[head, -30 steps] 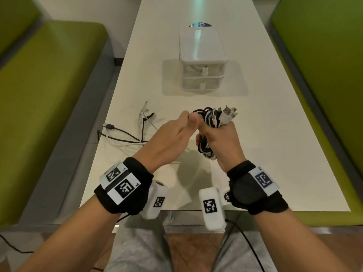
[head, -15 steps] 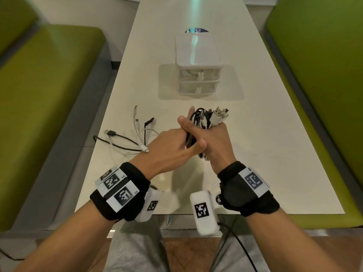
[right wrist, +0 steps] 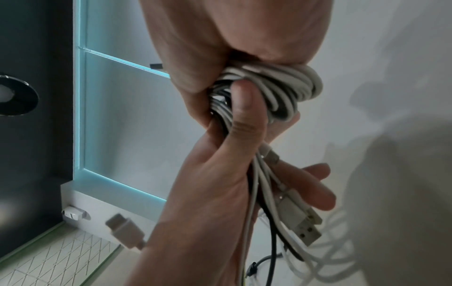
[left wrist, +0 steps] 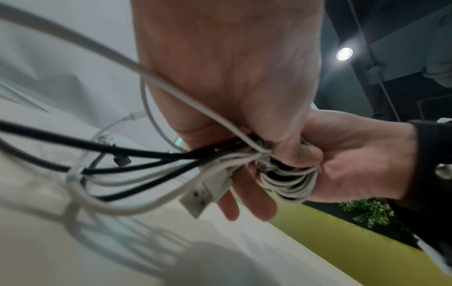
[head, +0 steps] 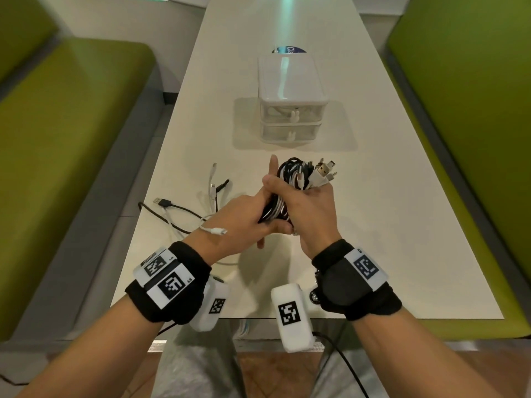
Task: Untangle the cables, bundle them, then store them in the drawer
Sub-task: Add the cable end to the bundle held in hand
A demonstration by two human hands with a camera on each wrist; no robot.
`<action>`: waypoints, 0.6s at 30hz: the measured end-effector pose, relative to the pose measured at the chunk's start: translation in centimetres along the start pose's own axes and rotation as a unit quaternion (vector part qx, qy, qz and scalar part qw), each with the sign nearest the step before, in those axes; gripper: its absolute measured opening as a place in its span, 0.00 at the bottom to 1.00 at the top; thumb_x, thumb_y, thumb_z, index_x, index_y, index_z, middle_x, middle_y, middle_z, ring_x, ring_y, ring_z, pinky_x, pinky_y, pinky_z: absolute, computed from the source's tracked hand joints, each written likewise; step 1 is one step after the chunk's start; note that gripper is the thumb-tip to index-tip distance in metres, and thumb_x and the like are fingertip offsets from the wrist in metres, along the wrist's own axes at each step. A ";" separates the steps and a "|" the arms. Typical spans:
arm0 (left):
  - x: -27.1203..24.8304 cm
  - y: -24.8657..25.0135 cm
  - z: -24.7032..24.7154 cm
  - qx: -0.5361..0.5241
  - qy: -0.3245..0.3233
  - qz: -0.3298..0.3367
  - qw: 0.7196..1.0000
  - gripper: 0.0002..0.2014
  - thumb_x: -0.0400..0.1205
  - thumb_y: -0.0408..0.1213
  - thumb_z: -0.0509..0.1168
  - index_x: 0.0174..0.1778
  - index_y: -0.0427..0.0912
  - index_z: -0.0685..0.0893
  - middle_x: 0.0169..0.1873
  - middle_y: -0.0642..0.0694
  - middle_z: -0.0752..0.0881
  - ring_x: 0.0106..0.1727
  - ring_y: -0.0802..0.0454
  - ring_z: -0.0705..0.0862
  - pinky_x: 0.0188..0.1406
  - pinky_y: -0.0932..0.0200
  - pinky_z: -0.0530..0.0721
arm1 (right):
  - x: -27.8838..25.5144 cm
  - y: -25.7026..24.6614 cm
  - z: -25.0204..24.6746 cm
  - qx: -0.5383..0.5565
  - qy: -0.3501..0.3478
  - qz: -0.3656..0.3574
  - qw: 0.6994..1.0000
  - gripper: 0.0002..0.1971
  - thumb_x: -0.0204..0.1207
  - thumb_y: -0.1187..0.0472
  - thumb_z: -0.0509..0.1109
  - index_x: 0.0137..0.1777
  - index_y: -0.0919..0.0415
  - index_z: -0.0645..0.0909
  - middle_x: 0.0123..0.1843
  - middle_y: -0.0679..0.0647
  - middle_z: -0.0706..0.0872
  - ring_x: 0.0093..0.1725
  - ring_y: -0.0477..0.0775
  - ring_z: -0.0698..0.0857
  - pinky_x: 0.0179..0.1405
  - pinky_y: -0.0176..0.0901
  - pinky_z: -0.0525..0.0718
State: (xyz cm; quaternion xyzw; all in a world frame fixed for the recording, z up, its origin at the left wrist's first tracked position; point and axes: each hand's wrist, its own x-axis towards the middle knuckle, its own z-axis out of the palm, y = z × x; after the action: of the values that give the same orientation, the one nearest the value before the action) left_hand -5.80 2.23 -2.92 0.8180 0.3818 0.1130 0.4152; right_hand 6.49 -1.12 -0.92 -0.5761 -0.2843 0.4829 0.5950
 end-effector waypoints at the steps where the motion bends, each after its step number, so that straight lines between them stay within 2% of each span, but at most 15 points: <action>1: 0.0 0.0 0.1 -0.003 0.004 -0.006 1.000 0.54 0.80 0.53 0.67 0.76 0.60 0.23 0.36 0.57 0.88 0.27 0.56 0.87 0.37 0.64 0.86 | 0.0 -0.1 0.0 0.006 0.004 0.003 1.000 0.05 0.69 0.70 0.78 0.40 0.64 0.85 0.35 0.58 0.90 0.41 0.58 0.92 0.40 0.54 0.91; 2: 0.0 0.1 0.1 -0.009 0.005 -0.010 1.000 0.54 0.80 0.51 0.68 0.77 0.60 0.23 0.32 0.60 0.86 0.27 0.54 0.87 0.37 0.65 0.86 | -0.1 0.0 0.1 0.011 0.008 0.003 1.000 0.05 0.69 0.70 0.78 0.38 0.64 0.84 0.34 0.58 0.90 0.41 0.60 0.92 0.41 0.58 0.91; 4: 0.0 0.4 0.2 -0.022 0.004 -0.015 1.000 0.55 0.80 0.49 0.69 0.75 0.61 0.22 0.36 0.61 0.86 0.27 0.52 0.88 0.37 0.62 0.87 | -0.2 0.0 0.2 0.013 0.016 0.001 1.000 0.06 0.68 0.70 0.79 0.38 0.64 0.83 0.35 0.59 0.90 0.41 0.60 0.92 0.45 0.63 0.90; 6: -0.2 0.6 0.1 -0.009 -0.005 -0.023 1.000 0.57 0.78 0.48 0.71 0.73 0.63 0.20 0.46 0.55 0.88 0.27 0.50 0.87 0.36 0.59 0.88 | -0.3 0.1 0.1 0.006 0.027 -0.006 1.000 0.09 0.67 0.68 0.80 0.43 0.67 0.83 0.37 0.59 0.91 0.42 0.57 0.92 0.48 0.61 0.90; 8: -0.3 0.3 -0.3 -0.022 0.008 -0.046 0.999 0.62 0.75 0.46 0.75 0.71 0.65 0.19 0.62 0.48 0.86 0.26 0.49 0.87 0.37 0.57 0.89 | -0.3 0.2 -0.2 -0.011 0.029 -0.028 0.999 0.10 0.67 0.67 0.81 0.43 0.69 0.83 0.36 0.59 0.89 0.39 0.57 0.91 0.46 0.58 0.91; 9: -0.3 0.2 -0.6 -0.052 0.022 -0.067 0.996 0.65 0.72 0.44 0.77 0.72 0.65 0.19 0.68 0.49 0.83 0.26 0.50 0.87 0.38 0.58 0.89 | -0.3 0.3 -0.4 -0.019 0.032 -0.043 0.998 0.10 0.67 0.67 0.80 0.41 0.70 0.82 0.34 0.59 0.88 0.37 0.58 0.90 0.44 0.57 0.91; 10: -0.5 0.3 -1.0 -0.065 0.032 -0.088 0.993 0.65 0.71 0.44 0.78 0.75 0.65 0.22 0.68 0.52 0.82 0.27 0.51 0.88 0.43 0.60 0.87 | -0.3 0.4 -0.6 -0.023 0.035 -0.052 0.998 0.10 0.68 0.67 0.80 0.39 0.71 0.81 0.33 0.60 0.86 0.35 0.59 0.88 0.41 0.55 0.89; 11: -0.5 0.3 -1.4 -0.045 0.026 -0.097 0.994 0.60 0.72 0.44 0.78 0.81 0.63 0.33 0.61 0.55 0.86 0.28 0.53 0.88 0.47 0.63 0.83 | -0.2 0.5 -0.6 -0.020 0.039 -0.056 0.998 0.10 0.68 0.69 0.79 0.38 0.72 0.80 0.32 0.60 0.84 0.33 0.59 0.86 0.39 0.53 0.87; 12: -0.5 0.5 -1.7 0.002 0.000 -0.094 0.996 0.47 0.75 0.46 0.75 0.83 0.57 0.52 0.50 0.56 0.91 0.29 0.55 0.88 0.47 0.66 0.78 | -0.2 0.6 -0.6 -0.014 0.037 -0.056 0.998 0.09 0.68 0.70 0.78 0.37 0.72 0.79 0.31 0.61 0.84 0.32 0.58 0.85 0.38 0.53 0.86; 13: -0.4 0.6 -1.9 0.043 -0.028 -0.091 0.995 0.27 0.78 0.47 0.73 0.72 0.55 0.73 0.37 0.56 0.91 0.29 0.56 0.87 0.43 0.66 0.78 | -0.3 0.6 -0.4 -0.004 0.028 -0.053 0.998 0.08 0.68 0.71 0.78 0.37 0.71 0.79 0.32 0.62 0.85 0.33 0.59 0.86 0.38 0.55 0.86; 14: -0.5 0.9 -2.0 0.058 -0.047 -0.098 0.992 0.09 0.80 0.47 0.70 0.55 0.55 0.82 0.30 0.56 0.90 0.28 0.56 0.86 0.38 0.66 0.79 | -0.4 0.4 -0.2 0.010 0.009 -0.044 0.999 0.07 0.68 0.71 0.77 0.36 0.70 0.81 0.33 0.63 0.87 0.35 0.61 0.87 0.41 0.58 0.87; 15: -0.6 1.1 -2.0 0.053 -0.059 -0.102 0.992 0.03 0.81 0.47 0.68 0.44 0.54 0.83 0.27 0.55 0.89 0.28 0.55 0.86 0.36 0.65 0.80 | -0.5 0.2 -0.1 0.030 -0.018 -0.028 0.999 0.05 0.69 0.71 0.77 0.36 0.68 0.83 0.36 0.64 0.89 0.37 0.63 0.89 0.44 0.61 0.89; 18: -0.4 1.4 -2.2 0.060 -0.055 -0.098 0.992 0.12 0.81 0.47 0.67 0.32 0.49 0.81 0.22 0.50 0.87 0.27 0.55 0.85 0.36 0.63 0.80 | -1.0 -0.7 -0.2 0.138 -0.115 0.023 0.983 0.05 0.70 0.70 0.75 0.44 0.67 0.84 0.49 0.66 0.91 0.48 0.62 0.90 0.47 0.61 0.89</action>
State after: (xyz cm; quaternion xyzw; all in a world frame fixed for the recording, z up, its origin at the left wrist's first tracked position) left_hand -6.47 2.76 -0.39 0.8053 0.4426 0.0035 0.3944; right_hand 6.49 -2.00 -0.08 -0.4356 -0.2679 0.5942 0.6208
